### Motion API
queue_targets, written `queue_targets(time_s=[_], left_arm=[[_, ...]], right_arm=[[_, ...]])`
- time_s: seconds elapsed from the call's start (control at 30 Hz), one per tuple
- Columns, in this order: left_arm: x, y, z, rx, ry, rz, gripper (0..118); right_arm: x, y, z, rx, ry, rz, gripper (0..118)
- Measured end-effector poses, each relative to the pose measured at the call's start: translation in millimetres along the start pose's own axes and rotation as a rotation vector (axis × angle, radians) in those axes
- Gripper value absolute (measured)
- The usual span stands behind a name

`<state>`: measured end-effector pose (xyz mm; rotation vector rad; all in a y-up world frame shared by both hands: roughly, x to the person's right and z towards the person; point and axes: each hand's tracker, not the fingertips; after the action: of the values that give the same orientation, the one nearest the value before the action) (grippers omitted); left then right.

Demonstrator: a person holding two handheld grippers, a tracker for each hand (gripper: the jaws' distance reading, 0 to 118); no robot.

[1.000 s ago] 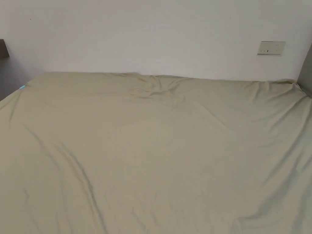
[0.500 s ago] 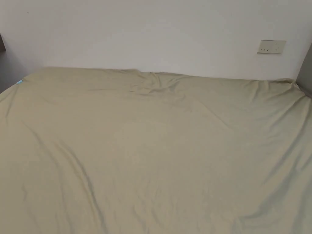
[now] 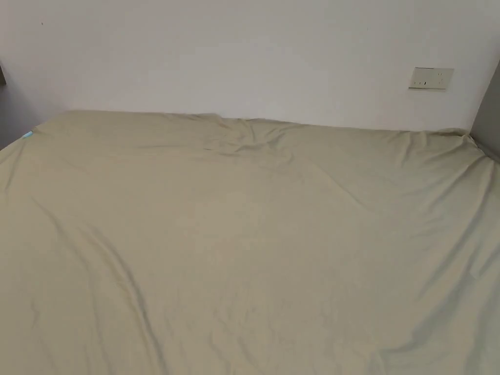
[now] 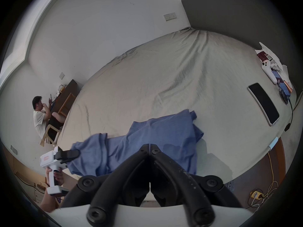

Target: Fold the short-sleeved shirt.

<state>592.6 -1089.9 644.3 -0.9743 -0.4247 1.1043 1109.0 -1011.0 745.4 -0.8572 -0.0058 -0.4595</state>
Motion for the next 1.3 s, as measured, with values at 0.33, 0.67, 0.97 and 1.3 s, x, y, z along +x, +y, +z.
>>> queue_targets(time_s=[0.33, 0.67, 0.97, 1.3], left_arm=[[61, 5, 92, 0.138, 0.644, -0.305, 9], [122, -51, -52, -0.172, 0.425, -0.518, 9], [143, -88, -156, -0.386, 0.393, -0.529, 41], [145, -59, -98, -0.275, 0.124, -0.389, 0]], right_arm=[[3, -1, -4, 0.01, 0.017, 0.004, 2], [18, -14, -1, 0.001, 0.024, -0.048, 2], [44, -21, 18, 0.047, -0.042, -0.128, 2], [42, -22, 9, 0.024, -0.026, -0.131, 2]])
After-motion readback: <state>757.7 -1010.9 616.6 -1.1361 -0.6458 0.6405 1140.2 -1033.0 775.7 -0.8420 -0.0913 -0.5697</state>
